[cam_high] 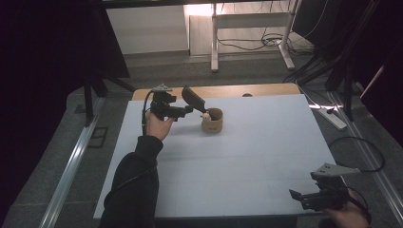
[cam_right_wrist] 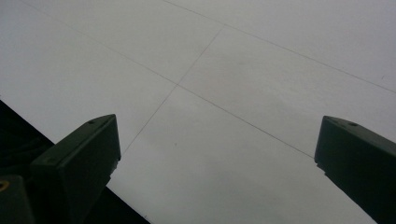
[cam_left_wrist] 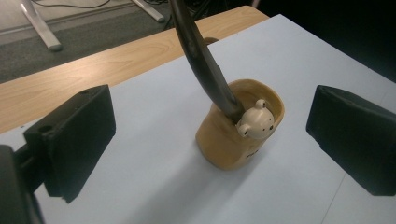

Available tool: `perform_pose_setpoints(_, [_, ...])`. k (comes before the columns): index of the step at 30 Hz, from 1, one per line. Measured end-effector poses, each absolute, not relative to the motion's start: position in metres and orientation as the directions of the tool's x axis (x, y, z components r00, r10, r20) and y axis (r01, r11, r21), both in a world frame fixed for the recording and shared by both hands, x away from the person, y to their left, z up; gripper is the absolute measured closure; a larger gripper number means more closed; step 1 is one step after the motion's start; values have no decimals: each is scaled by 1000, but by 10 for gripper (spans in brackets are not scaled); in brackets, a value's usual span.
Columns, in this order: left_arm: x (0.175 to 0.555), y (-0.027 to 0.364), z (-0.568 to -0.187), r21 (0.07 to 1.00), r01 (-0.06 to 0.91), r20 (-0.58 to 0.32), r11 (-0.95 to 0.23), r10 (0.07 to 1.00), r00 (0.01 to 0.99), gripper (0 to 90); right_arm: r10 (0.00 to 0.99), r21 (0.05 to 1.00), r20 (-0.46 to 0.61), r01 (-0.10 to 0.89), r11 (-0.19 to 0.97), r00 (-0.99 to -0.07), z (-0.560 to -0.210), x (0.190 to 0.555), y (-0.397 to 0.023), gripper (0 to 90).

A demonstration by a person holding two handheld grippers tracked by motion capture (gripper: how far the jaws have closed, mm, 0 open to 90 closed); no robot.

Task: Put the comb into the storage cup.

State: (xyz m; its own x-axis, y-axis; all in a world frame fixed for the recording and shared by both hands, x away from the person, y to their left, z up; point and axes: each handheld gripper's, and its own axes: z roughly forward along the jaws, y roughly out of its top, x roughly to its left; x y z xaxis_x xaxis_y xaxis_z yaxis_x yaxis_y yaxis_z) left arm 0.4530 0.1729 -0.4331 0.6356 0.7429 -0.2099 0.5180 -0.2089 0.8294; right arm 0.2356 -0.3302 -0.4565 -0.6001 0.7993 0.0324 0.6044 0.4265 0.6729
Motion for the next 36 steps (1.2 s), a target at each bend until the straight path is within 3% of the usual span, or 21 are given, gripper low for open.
perform_pose_setpoints(36, [427, 183, -444, 835, 497, -204, -236, 707, 678, 0, 795, 666, 34, 607, 434, -605, -457, 237, -329, 8])
